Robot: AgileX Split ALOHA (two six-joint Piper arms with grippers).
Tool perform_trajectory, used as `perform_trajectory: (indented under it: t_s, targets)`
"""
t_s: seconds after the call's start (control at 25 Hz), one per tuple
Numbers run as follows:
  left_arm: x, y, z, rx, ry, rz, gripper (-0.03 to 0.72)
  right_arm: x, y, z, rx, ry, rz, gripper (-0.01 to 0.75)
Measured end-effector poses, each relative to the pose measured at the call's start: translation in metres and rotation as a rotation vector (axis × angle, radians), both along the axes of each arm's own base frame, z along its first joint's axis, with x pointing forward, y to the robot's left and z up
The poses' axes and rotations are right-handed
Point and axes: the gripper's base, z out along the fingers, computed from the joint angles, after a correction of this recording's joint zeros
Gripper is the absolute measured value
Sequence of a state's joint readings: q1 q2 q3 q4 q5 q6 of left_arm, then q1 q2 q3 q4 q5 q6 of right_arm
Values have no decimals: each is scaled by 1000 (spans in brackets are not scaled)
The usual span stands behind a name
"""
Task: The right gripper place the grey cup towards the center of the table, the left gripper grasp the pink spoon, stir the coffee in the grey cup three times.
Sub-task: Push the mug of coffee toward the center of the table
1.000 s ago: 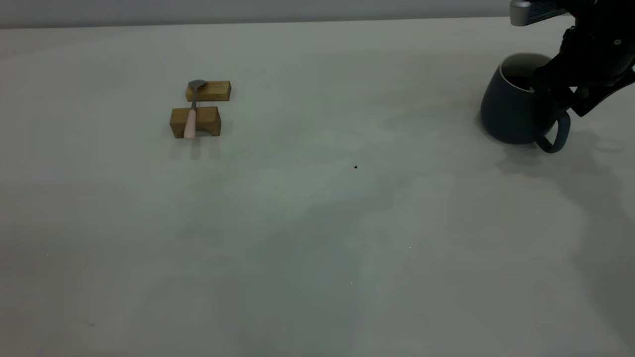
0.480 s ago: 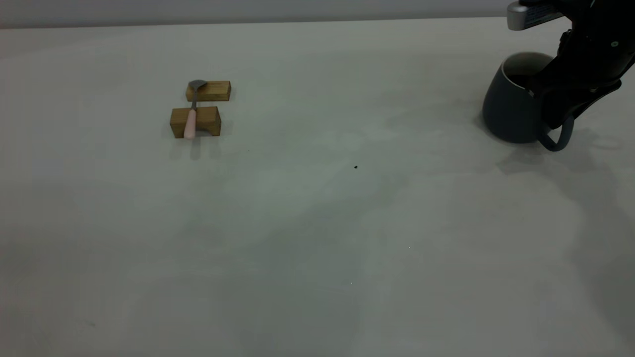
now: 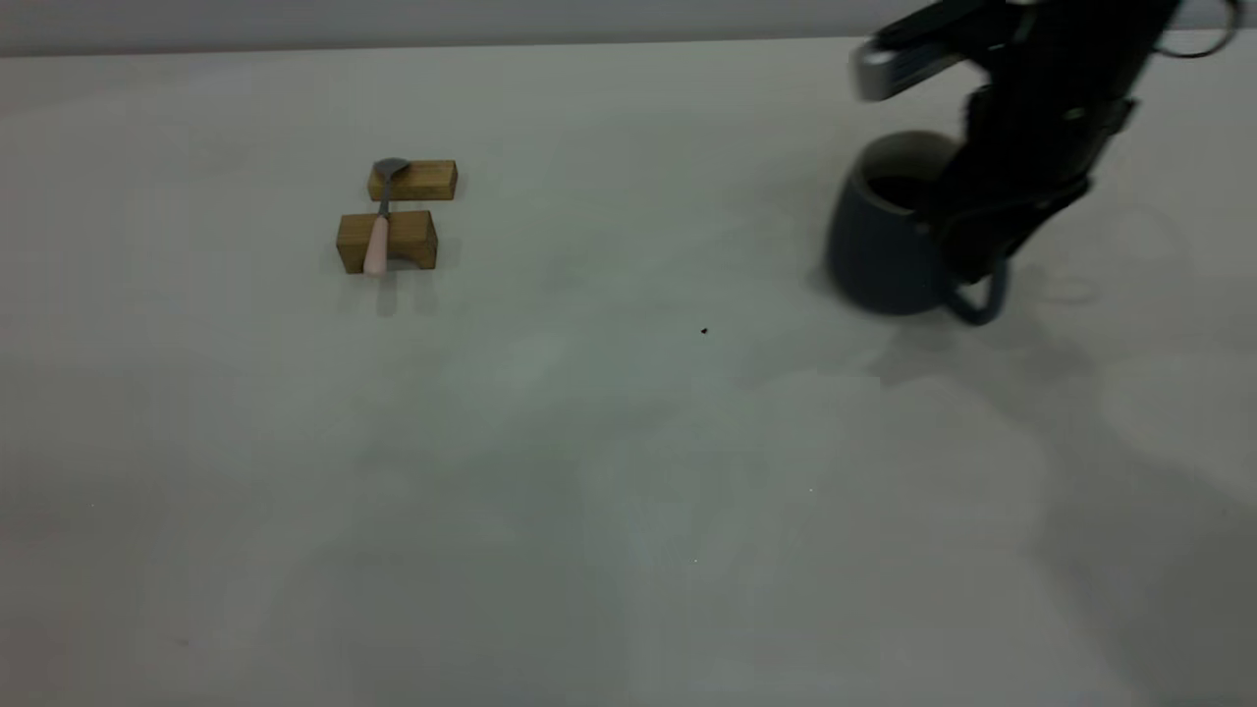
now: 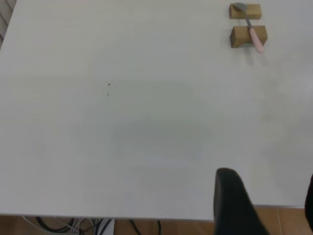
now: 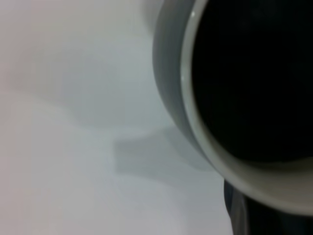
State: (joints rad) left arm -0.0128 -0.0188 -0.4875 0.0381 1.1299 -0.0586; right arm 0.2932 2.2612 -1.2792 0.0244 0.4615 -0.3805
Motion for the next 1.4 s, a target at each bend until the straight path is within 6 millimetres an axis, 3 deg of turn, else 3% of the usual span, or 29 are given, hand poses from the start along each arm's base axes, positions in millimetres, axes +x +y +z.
perform_trajectory:
  t_s: [0.32,0.64,1.12,1.24,1.4]
  targets:
    - [0,0,0,0,0,0,432,-9,54,7,13,7,67,174]
    - [0,0,0,0,0,0,432,4,65,5,13,5,78,174]
    - [0,0,0,0,0,0,432,0,86,4,38,-22,95,179]
    - [0,0,0,0,0,0,432,0,86,4,39,-20,86,242]
    - [0,0,0,0,0,0,432,1,87,5,39,-15,83,444]
